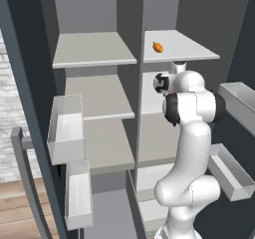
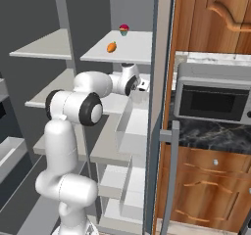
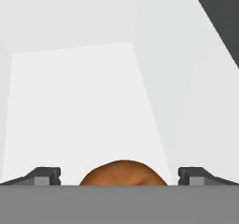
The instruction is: Take the carrot and tangerine from the fridge shelf and place them in the freezer drawer to begin freezing them.
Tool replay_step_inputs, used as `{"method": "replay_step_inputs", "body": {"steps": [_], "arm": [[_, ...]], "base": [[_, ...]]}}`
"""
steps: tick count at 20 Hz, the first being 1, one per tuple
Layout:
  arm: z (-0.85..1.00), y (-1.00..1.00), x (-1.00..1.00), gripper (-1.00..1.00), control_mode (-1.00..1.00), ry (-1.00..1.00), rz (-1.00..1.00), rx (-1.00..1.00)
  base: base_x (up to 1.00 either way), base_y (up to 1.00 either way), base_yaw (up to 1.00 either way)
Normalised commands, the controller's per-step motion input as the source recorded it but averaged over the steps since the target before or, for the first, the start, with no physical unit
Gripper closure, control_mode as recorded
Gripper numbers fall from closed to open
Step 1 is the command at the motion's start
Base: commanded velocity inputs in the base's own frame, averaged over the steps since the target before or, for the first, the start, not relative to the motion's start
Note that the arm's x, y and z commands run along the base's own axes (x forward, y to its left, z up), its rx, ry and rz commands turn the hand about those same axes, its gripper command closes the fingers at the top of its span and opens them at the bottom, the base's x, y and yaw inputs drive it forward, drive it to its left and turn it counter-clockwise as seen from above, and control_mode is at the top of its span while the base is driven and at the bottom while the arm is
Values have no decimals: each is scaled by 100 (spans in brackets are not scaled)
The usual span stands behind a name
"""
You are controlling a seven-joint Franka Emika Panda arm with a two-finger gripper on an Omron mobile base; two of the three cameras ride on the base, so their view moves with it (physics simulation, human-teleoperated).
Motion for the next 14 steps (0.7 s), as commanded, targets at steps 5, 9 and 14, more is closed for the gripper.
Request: {"method": "replay_step_inputs", "body": {"steps": [5,9,14], "arm": [[-57,12,-29,100,-100,0,0,-1],[-53,7,-22,100,-100,-7,0,-1],[-77,7,-14,100,-100,-27,0,-2]], "base": [[0,0,0],[0,0,0],[0,0,0]]}}
